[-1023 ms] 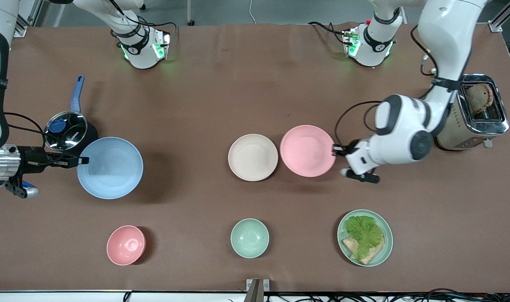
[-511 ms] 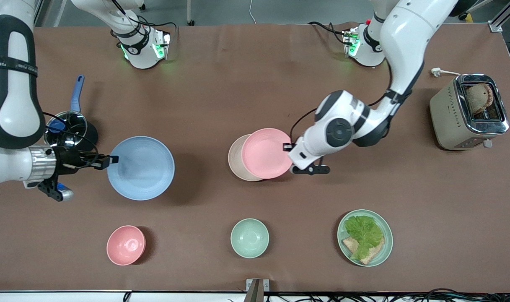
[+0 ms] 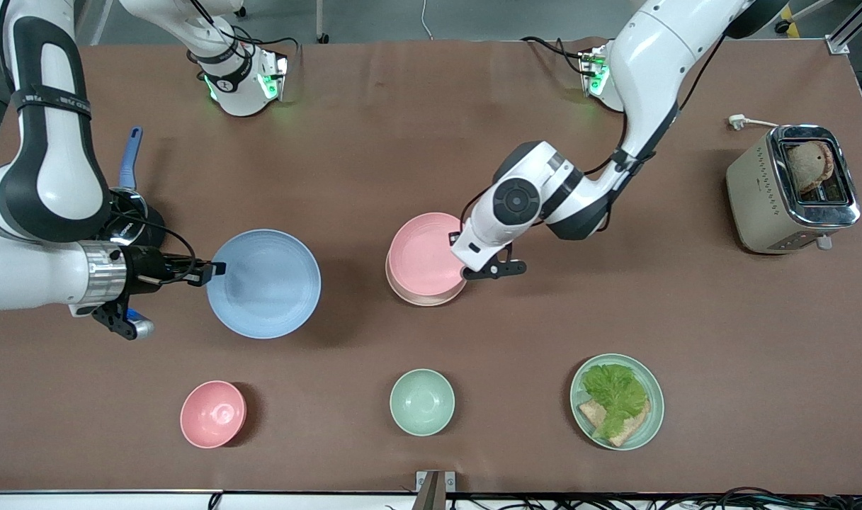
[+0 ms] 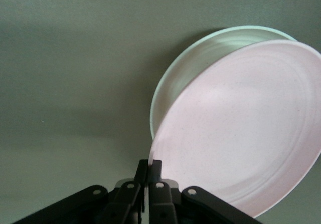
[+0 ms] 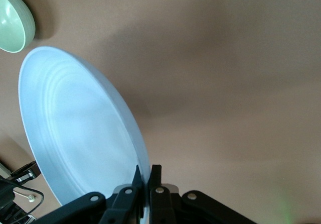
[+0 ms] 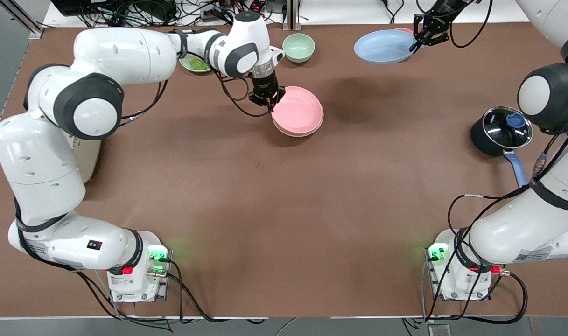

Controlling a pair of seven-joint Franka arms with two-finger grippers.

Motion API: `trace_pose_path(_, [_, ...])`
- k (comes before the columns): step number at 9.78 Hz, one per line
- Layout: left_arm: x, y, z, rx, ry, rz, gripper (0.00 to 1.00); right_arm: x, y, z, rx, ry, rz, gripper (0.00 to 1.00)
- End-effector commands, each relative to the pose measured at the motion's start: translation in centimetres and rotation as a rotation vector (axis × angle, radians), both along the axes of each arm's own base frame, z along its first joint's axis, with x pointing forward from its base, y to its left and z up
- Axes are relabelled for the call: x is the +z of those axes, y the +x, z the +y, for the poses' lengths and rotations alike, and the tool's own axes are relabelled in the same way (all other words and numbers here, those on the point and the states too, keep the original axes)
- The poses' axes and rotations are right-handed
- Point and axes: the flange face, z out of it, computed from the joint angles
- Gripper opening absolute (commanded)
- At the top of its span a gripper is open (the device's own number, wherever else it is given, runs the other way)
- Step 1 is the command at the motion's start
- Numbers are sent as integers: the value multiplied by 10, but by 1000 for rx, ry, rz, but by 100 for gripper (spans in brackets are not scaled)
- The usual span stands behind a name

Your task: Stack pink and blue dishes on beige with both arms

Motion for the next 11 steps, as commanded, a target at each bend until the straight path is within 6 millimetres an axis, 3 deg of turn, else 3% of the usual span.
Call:
trace_pose_path(1, [-37,3,-6,25,56,-8,3,6,-6,3,-5,-20,-3,1])
trace_pose_path(2, [-42,4,-8,42,53,-15,11,6,-6,3,-8,-20,-5,1])
trace_pose_path(3, [-38,8,-10,79,24,-43,49,6,-6,7,-3,-18,-4,1])
trace_pose_path(4, [-31,13,-9,68,25,-80,99,6,-6,9,-2,-18,-2,1])
trace_pose_path(5, [-16,18,3,50,51,-124,100,2,-11,23,3,-17,25,1])
trace_pose_path(6, [15,26,13,52,49,-178,100,2,-20,49,16,-7,27,1])
trace_pose_path(9, [78,46,104,-119,97,-273,100,-31,-45,122,58,12,37,2])
trace_pose_path(11, [125,55,181,-218,70,-301,100,-72,-74,173,93,9,15,2])
